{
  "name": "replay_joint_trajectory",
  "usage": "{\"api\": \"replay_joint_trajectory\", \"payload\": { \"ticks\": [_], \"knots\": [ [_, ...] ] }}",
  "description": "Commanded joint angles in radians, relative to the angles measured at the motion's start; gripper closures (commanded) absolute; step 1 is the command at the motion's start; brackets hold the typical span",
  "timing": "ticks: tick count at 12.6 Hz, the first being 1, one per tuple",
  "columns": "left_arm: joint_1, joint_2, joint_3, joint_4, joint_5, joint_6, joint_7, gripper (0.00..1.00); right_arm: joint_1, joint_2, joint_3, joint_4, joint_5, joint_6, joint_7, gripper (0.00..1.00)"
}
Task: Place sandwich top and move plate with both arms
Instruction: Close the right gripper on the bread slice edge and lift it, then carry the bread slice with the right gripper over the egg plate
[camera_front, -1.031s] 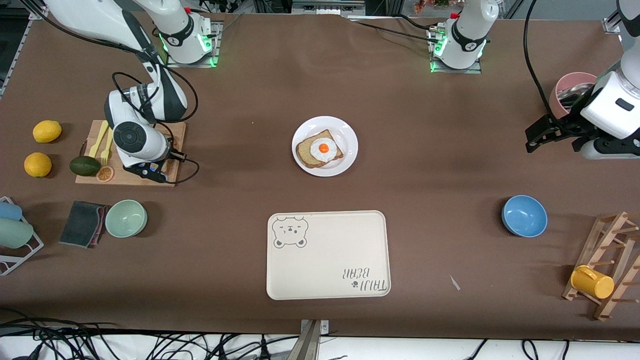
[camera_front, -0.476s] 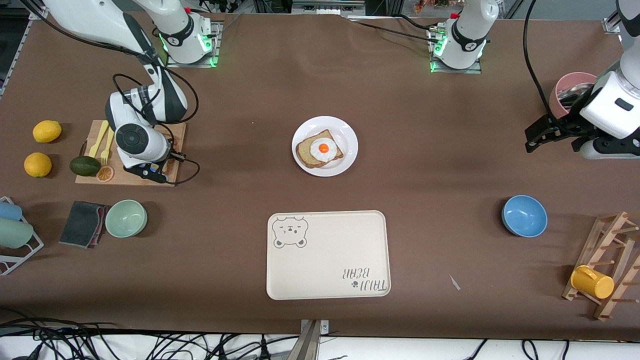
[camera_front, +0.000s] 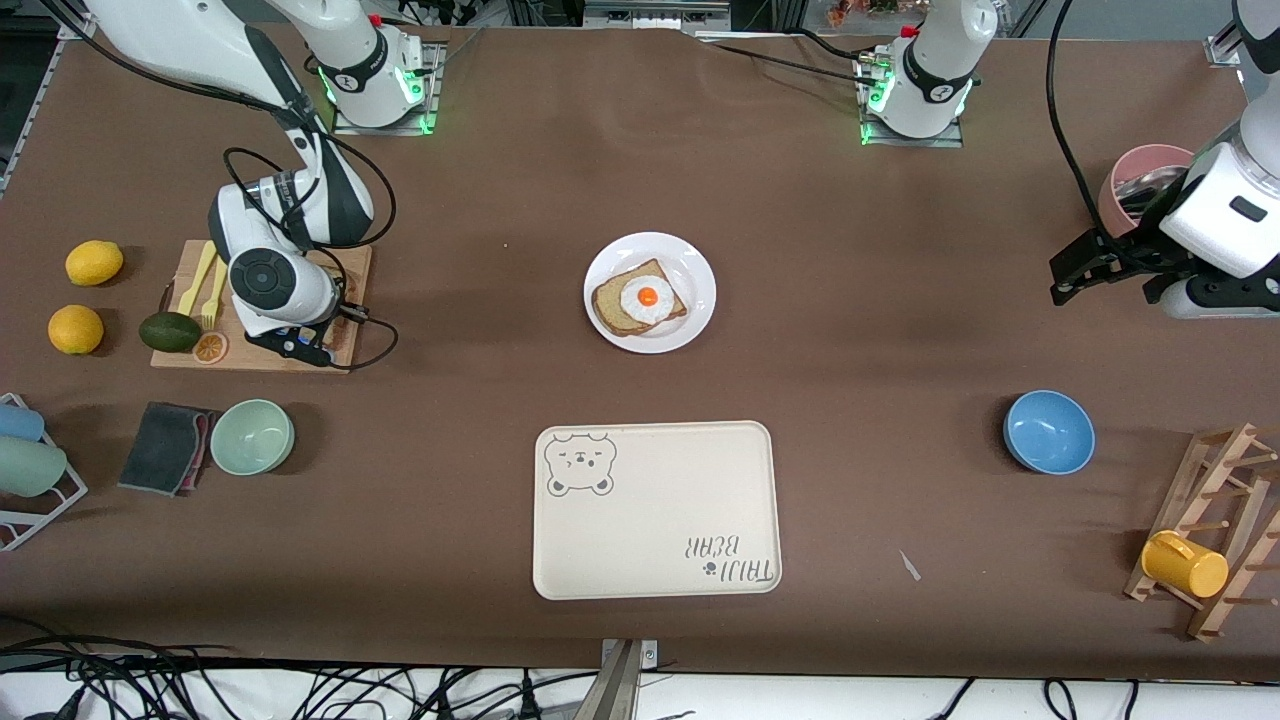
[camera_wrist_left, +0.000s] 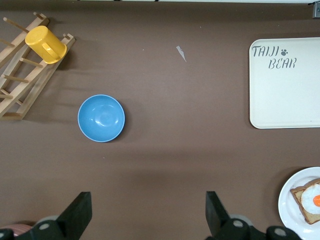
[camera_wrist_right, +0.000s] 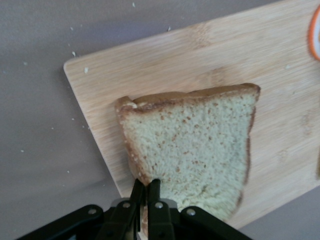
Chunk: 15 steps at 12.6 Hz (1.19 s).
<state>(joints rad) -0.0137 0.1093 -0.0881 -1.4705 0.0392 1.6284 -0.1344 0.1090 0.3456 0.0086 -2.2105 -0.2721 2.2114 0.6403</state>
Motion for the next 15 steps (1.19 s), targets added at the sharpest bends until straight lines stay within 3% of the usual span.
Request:
{"api": "replay_joint_trajectory", "payload": {
  "ticks": [1,4,7,9,10,13,15],
  "knots": [
    [-0.002,0.003,-0.001,0.022,0.022,-0.024,-0.013,0.0,0.012,0.006,0.017,0.157,-0.015,-0.21,-0.008,1.0],
    [-0.002,0.003,-0.001,0.022,0.022,-0.024,-0.013,0.0,0.043,0.012,0.071,0.34,0.002,-0.398,0.001,1.0],
    [0.0,0.004,-0.001,0.022,0.024,-0.024,-0.013,0.0,0.101,0.006,0.138,0.391,0.071,-0.415,0.015,1.0],
    [0.0,0.003,-0.001,0.022,0.024,-0.025,-0.013,0.0,0.15,0.001,0.253,0.437,0.068,-0.42,0.024,1.0],
    [0.0,0.003,-0.001,0.022,0.024,-0.025,-0.013,0.0,0.175,0.006,0.278,0.455,0.065,-0.411,0.044,1.0],
    [0.0,0.004,-0.001,0.021,0.024,-0.025,-0.013,0.0,0.344,0.024,0.295,0.46,0.051,-0.31,0.053,1.0],
    [0.0,0.004,-0.001,0.022,0.024,-0.027,-0.013,0.0,0.412,0.09,0.297,0.5,0.031,-0.297,0.053,1.0]
  ]
}}
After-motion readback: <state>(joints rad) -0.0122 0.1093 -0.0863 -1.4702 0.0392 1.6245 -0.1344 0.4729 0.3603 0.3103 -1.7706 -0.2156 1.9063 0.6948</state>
